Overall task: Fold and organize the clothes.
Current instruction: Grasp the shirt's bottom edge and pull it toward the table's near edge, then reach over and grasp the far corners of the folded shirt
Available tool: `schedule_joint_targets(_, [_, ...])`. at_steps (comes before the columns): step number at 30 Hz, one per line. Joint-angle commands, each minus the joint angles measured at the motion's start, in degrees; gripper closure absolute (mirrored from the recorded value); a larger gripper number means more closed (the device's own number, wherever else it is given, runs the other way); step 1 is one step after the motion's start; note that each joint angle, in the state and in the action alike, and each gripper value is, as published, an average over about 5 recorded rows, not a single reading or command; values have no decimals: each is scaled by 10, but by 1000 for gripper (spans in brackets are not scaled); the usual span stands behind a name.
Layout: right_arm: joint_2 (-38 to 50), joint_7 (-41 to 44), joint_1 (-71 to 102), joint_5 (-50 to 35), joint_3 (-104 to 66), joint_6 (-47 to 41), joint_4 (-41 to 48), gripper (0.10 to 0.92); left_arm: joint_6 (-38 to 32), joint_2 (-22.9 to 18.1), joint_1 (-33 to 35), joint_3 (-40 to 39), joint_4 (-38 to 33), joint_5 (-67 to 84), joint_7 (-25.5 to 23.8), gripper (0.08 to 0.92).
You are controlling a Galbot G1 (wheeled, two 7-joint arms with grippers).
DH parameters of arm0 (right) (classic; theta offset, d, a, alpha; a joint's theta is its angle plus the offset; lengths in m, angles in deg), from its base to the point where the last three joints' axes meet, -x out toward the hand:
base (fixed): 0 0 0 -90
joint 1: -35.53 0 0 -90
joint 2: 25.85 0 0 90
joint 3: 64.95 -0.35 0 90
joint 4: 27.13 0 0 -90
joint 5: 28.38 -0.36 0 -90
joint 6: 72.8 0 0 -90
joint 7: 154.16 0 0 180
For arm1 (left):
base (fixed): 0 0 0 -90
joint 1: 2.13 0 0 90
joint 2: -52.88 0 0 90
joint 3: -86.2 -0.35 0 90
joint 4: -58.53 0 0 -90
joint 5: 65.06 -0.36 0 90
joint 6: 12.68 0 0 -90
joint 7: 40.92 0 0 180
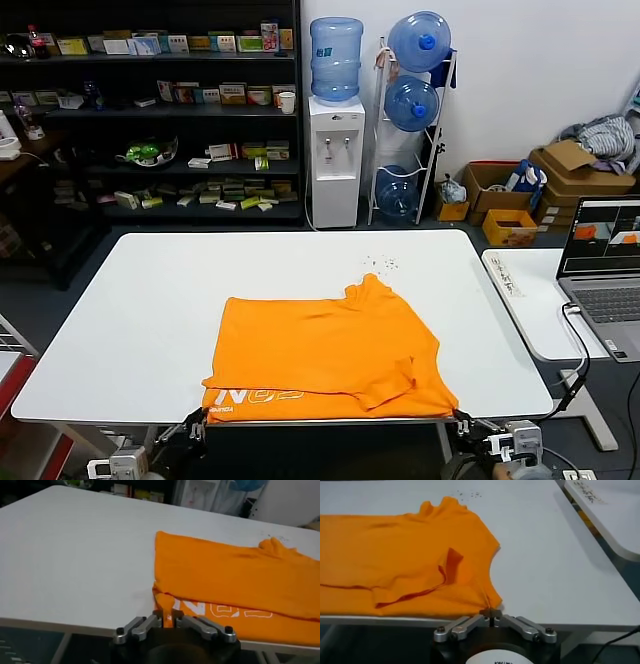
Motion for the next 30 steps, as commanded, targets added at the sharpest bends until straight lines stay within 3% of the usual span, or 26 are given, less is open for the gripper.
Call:
schedule_joint_targets(1, [9, 8, -20, 2, -15, 15, -24, 715, 11, 8, 2, 10, -28, 6, 14, 643])
schedule_joint_targets(5, [31, 42, -84, -25, -24, 35, -30, 594, 20, 23, -43, 35, -37, 17, 13, 513])
schedule_joint_targets(8, [34, 55, -188, -33, 8, 48, 8, 507, 9, 25, -106, 38, -3, 14, -10, 426])
schedule_joint_targets(17, [-57, 12, -553, -63, 228, 31, 276, 255, -48, 6, -402, -68, 277, 15, -117, 196])
schedule_joint_targets(22, [-113, 10, -627, -62, 280, 7, 395, 205, -25, 3, -509, -137, 384, 48, -135, 178])
schedule_joint_targets(30, [-194, 59, -679, -25, 303, -8, 538, 203, 0, -30, -583, -182, 499, 50, -142, 177])
